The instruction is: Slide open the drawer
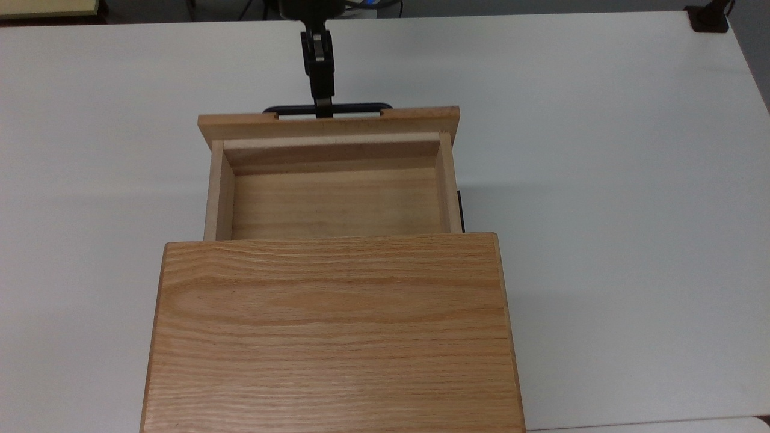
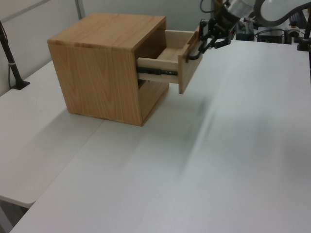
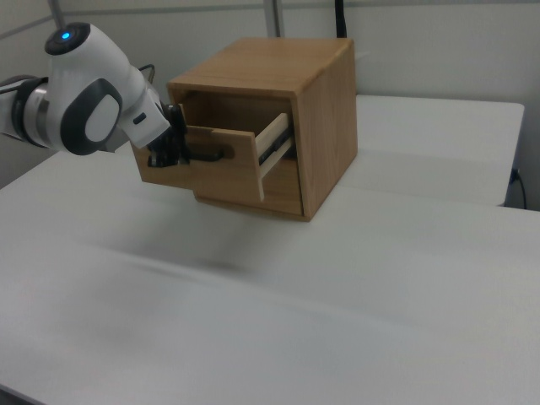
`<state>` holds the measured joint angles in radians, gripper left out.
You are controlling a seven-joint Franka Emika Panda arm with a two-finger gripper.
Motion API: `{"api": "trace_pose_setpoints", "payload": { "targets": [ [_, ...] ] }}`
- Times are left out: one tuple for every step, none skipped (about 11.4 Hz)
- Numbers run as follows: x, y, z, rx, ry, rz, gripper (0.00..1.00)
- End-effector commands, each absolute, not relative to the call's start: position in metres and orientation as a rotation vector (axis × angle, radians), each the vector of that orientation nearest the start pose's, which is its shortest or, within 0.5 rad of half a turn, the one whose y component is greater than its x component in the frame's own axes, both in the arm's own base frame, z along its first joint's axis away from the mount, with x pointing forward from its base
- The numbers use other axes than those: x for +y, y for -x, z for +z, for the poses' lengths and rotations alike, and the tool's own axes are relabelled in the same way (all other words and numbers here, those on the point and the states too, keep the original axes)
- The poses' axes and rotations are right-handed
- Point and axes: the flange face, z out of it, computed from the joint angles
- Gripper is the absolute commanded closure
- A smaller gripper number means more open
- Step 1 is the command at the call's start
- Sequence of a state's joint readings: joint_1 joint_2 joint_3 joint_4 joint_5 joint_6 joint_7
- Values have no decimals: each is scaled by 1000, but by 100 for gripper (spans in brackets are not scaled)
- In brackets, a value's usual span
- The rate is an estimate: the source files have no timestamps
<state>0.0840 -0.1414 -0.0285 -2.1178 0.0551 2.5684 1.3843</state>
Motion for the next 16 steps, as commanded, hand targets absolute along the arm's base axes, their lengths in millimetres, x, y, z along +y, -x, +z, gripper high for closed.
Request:
{"api": "trace_pose_setpoints", "payload": {
  "targets": [
    [26, -518, 569, 1524, 2176, -537, 90],
    [24, -512, 572, 1488, 2200, -499, 90],
    [25, -507, 572, 1467, 2219, -455, 90],
    [27, -502, 569, 1458, 2249, -425, 90],
    [28, -501, 566, 1453, 2272, -400, 89],
    [27, -502, 563, 1459, 2277, -390, 81],
    [28, -505, 562, 1458, 2280, -387, 41],
    [26, -505, 564, 1457, 2280, -391, 0],
    [27, -504, 569, 1381, 2350, -381, 0],
    [31, -500, 577, 1235, 2481, -336, 0],
    [32, -495, 589, 1095, 2587, -281, 0],
    [32, -491, 598, 963, 2673, -227, 0],
    [32, -486, 602, 760, 2780, -171, 0],
    [33, -482, 604, 511, 2870, -116, 0],
    [27, -481, 610, 342, 2938, -96, 0],
    [17, -481, 623, 234, 3023, -89, 0]
  ]
}}
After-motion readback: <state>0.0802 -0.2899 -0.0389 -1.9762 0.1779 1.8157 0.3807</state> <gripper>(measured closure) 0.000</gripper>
